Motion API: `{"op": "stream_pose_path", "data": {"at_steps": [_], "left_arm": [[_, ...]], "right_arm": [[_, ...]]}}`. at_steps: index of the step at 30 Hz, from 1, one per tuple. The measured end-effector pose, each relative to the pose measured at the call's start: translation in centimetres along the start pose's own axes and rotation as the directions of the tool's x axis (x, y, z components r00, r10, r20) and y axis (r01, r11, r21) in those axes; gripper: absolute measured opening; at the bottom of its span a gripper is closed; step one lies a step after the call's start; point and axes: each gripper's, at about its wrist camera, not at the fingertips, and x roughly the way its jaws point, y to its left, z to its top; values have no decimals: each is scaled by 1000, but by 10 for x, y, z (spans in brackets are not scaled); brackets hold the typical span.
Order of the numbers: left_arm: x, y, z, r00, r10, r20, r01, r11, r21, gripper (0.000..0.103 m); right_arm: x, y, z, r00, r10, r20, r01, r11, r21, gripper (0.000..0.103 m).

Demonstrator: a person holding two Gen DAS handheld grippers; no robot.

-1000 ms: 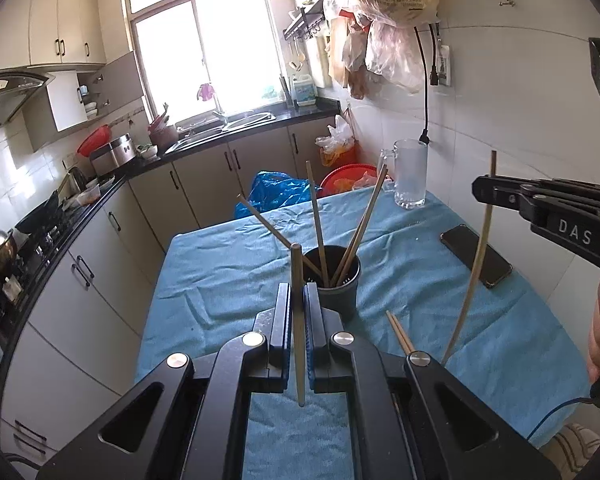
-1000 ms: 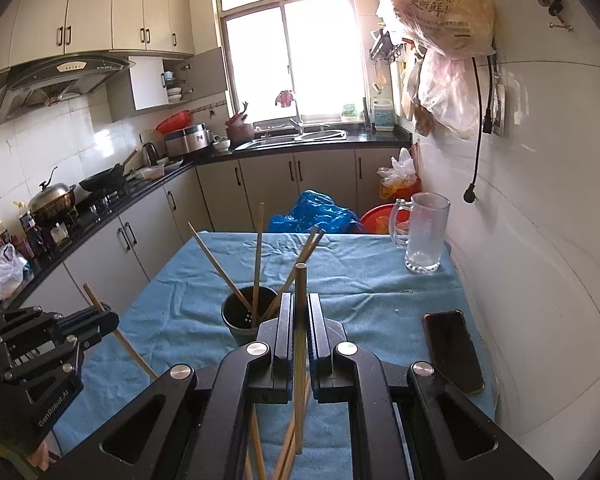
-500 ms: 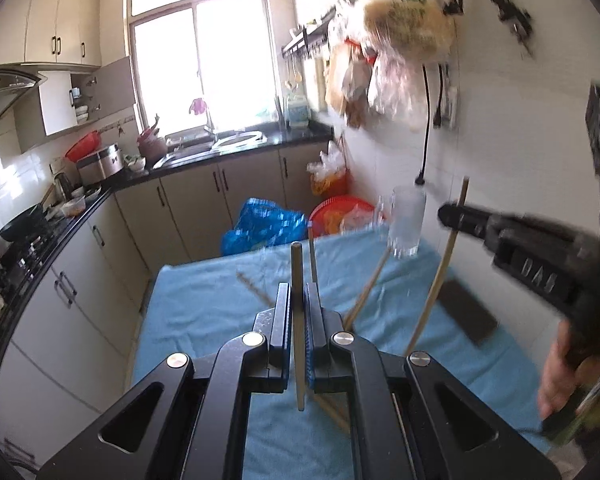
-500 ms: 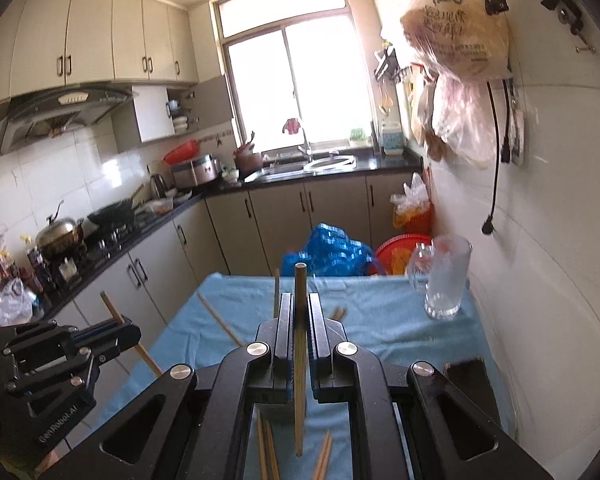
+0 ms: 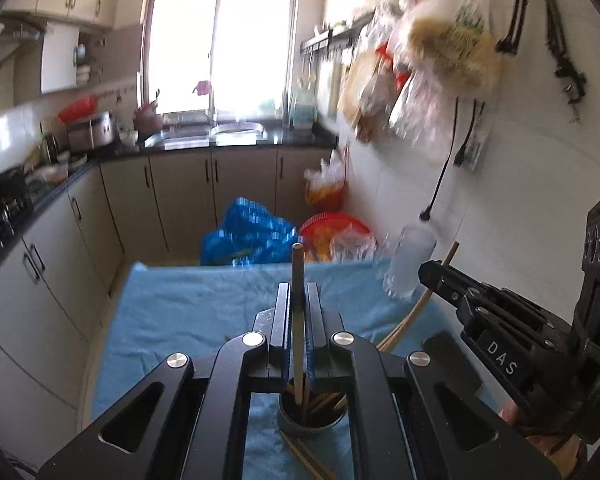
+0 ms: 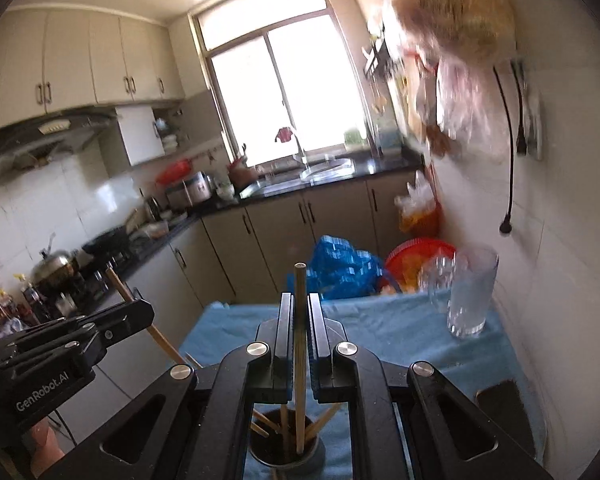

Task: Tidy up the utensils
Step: 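Lower both chopsticks into the black cup and open both grippers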

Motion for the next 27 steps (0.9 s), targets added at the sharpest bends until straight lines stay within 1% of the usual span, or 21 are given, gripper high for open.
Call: {"op": "stream_pose_path", "data": {"at_steps": [2, 4, 8, 13, 14, 15, 16, 17, 18, 20, 22, 24, 27], "left_arm": [[15, 4, -10, 999, 2, -42, -3, 1000, -12, 5], [26, 8, -19, 998, 8, -69, -9, 1000, -17, 5], [36, 11, -29, 996, 25, -90, -27, 1000, -12, 6], [38, 10, -35, 995, 45, -90, -46, 999, -5, 8], [37, 10, -36, 995, 52, -89, -53, 999, -1, 13], [35, 9, -37, 995, 60, -86, -60, 998, 3, 22], [32, 8, -38, 995, 63, -81, -62, 998, 5, 27], [27, 7, -39, 995, 66, -71, -65, 998, 9, 34], [21, 6, -41, 996, 72, -59, -71, 997, 16, 38], [11, 2, -44, 995, 93, -38, -92, 995, 32, 41], [0, -1, -49, 993, 115, -20, -114, 992, 51, 45], [-13, -6, -55, 989, 148, 5, -148, 987, 68, 51], [-32, -11, -65, 983, 178, 36, -181, 980, 79, 52]], "right_arm": [[16, -6, -11, 999, -6, -46, 6, 1000, 15, 7], [28, -13, -20, 997, -11, -80, 14, 1000, 28, 7], [41, -25, -33, 992, -9, -124, 16, 999, 50, 7], [50, -31, -41, 988, -8, -154, 19, 998, 68, 9], [51, -32, -41, 988, -10, -155, 21, 997, 69, 14], [51, -32, -42, 988, -9, -155, 20, 997, 69, 22], [49, -32, -41, 988, -9, -152, 20, 997, 69, 25], [47, -31, -41, 989, -10, -148, 20, 997, 68, 30], [44, -30, -40, 990, -12, -142, 21, 998, 64, 30], [38, -28, -39, 991, -11, -135, 19, 998, 55, 30], [31, -26, -38, 992, -10, -128, 17, 998, 53, 33], [22, -24, -38, 993, -10, -121, 16, 998, 54, 36], [8, -22, -39, 993, -8, -114, 14, 998, 53, 36]]}}
